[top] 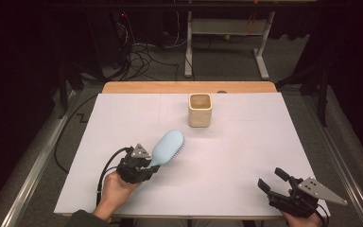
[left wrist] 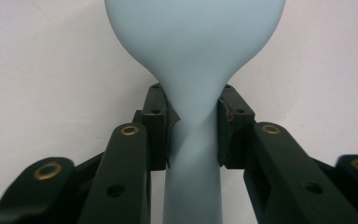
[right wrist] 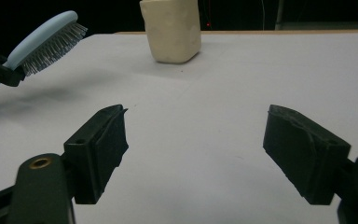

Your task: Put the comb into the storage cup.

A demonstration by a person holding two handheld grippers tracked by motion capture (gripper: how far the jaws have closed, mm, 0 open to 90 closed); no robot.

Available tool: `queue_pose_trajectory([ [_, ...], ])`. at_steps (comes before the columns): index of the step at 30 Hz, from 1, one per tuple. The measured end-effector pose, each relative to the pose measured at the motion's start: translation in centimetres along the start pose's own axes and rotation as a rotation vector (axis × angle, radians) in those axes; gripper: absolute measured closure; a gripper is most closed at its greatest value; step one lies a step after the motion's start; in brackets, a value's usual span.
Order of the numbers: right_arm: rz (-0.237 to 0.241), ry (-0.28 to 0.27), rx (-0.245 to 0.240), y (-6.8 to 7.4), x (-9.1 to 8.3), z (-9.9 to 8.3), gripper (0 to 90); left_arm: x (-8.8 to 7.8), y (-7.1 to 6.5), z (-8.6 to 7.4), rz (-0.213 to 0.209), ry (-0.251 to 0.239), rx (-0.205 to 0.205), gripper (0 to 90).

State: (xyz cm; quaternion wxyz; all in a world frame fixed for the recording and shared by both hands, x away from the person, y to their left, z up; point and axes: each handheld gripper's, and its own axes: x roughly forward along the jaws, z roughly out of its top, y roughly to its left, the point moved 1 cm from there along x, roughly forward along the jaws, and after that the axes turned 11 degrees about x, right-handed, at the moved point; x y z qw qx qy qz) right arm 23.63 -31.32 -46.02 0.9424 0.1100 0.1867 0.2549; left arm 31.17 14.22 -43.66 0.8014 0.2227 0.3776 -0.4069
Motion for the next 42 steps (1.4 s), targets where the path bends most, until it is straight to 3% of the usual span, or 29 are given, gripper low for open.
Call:
queue_pose_trajectory([
  [4,0.006,-0.018,-0.011,0.3,0.0,0.1,22.4,0.1,-0.3,0.2,-0.004,-0.004,0.006,69.3],
  [17,0.035,-0.005,-0.039,1.7,1.0,0.3,21.8,0.1,-1.6,0.7,-0.020,-0.035,0.031,69.3],
  [42,0.085,-0.012,-0.052,3.6,2.2,0.5,17.9,0.8,-3.8,1.6,-0.046,-0.057,0.076,69.2],
])
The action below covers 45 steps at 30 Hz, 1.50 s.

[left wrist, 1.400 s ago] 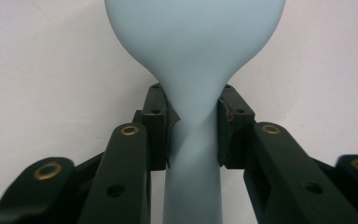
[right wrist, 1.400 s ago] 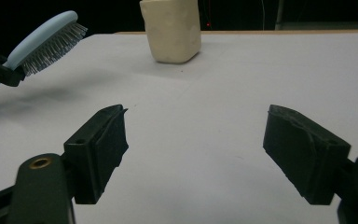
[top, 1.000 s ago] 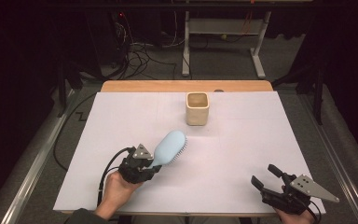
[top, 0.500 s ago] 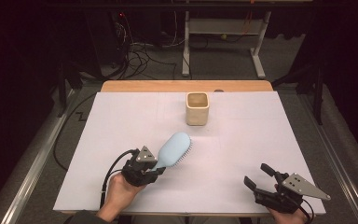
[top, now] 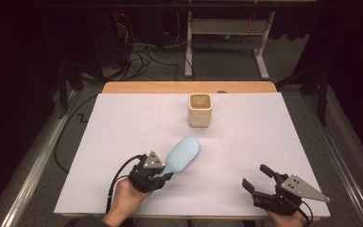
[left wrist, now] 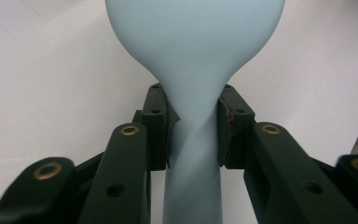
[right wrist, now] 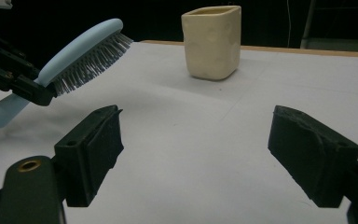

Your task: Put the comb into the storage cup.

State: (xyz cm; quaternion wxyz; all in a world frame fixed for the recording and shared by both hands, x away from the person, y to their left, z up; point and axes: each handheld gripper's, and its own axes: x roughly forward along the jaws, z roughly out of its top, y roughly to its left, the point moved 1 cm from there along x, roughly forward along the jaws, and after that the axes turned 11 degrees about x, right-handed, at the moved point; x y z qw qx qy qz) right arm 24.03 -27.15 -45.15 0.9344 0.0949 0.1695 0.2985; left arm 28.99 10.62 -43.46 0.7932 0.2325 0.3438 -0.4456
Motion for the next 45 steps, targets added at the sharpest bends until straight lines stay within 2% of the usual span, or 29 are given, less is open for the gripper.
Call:
queue_pose_trajectory([
  [12,0.033,0.028,-0.003,1.0,1.3,0.0,16.6,0.4,-0.7,0.6,-0.011,-0.003,0.023,69.2],
  [20,0.038,0.036,-0.004,2.0,2.3,-0.1,16.0,0.5,-0.9,0.8,-0.016,-0.005,0.032,69.3],
  [38,0.114,0.071,-0.002,3.6,4.5,0.2,16.1,0.5,-1.3,1.4,-0.019,-0.021,0.042,69.2],
  [45,0.134,0.080,-0.016,4.4,5.3,0.4,16.5,0.6,-1.4,1.5,-0.018,-0.023,0.044,69.2],
])
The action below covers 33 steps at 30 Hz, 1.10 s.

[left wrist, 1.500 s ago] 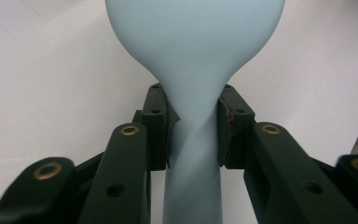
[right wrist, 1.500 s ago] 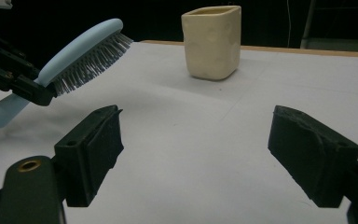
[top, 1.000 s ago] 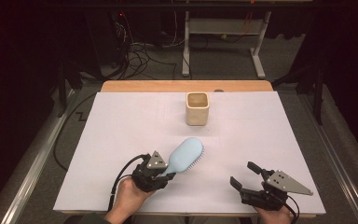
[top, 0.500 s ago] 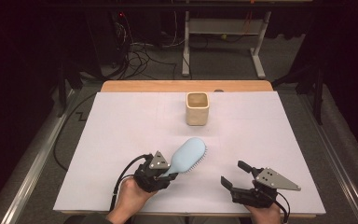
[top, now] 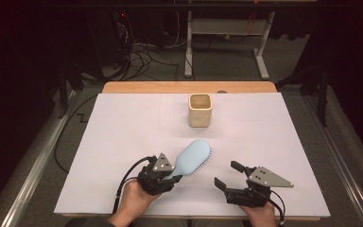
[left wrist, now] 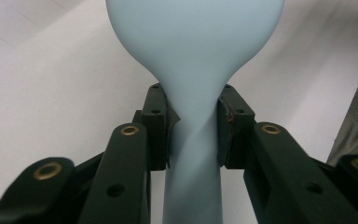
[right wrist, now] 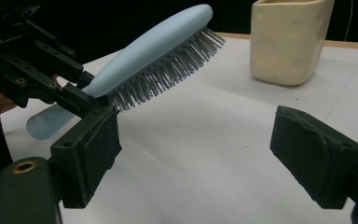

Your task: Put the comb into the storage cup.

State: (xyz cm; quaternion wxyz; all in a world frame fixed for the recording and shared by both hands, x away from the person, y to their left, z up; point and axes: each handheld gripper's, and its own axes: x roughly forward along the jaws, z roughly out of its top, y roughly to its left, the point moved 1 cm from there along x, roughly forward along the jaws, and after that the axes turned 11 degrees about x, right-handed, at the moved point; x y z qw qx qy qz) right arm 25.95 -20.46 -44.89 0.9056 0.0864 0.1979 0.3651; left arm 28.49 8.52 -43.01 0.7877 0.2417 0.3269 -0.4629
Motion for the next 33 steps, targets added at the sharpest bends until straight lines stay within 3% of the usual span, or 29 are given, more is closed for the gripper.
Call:
queue_pose_trajectory([
  [11,0.041,0.022,-0.010,1.3,1.6,0.3,18.6,0.0,-0.1,0.0,-0.001,-0.003,0.007,69.2],
  [33,0.104,0.092,0.048,2.2,4.2,0.5,22.2,0.3,-0.7,0.4,-0.007,-0.009,0.041,69.2],
])
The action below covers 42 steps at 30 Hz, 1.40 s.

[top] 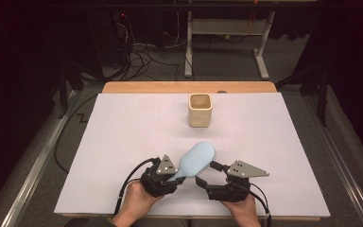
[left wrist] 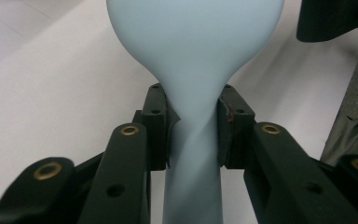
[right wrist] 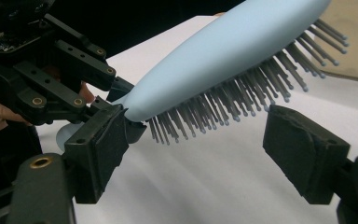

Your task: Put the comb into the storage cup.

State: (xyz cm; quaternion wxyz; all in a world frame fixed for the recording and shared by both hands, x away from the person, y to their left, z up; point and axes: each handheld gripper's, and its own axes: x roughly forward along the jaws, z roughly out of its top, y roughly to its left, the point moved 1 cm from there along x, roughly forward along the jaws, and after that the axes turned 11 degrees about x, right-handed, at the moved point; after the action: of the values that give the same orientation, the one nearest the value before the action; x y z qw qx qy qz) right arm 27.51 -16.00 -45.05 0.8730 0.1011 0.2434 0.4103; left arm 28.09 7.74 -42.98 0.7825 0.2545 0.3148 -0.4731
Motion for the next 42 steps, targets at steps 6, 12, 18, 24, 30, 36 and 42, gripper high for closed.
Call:
queue_pose_trajectory([
  [6,0.006,-0.003,0.013,0.0,0.3,0.2,21.7,0.2,-0.3,0.2,-0.001,0.003,0.009,69.2],
  [12,0.010,-0.008,0.029,-0.1,0.5,0.3,21.2,0.2,-0.2,0.3,0.002,-0.002,0.005,69.1],
  [18,0.027,0.004,0.062,-0.2,0.9,0.3,19.4,0.1,-0.5,0.4,0.008,-0.010,0.023,69.1],
  [24,0.037,0.005,0.067,-0.1,1.2,0.3,18.2,0.2,-0.8,0.6,0.003,-0.019,0.037,69.1],
  [30,0.034,0.007,0.070,-0.1,1.4,0.3,18.0,0.2,-1.0,0.8,0.001,-0.023,0.044,69.1],
  [36,0.037,0.008,0.083,0.0,1.6,0.6,18.8,0.2,-1.0,1.1,-0.006,-0.042,0.037,69.1],
  [42,0.046,0.046,0.101,0.2,1.6,1.2,22.8,0.1,-1.0,1.3,-0.003,-0.046,0.035,69.0],
])
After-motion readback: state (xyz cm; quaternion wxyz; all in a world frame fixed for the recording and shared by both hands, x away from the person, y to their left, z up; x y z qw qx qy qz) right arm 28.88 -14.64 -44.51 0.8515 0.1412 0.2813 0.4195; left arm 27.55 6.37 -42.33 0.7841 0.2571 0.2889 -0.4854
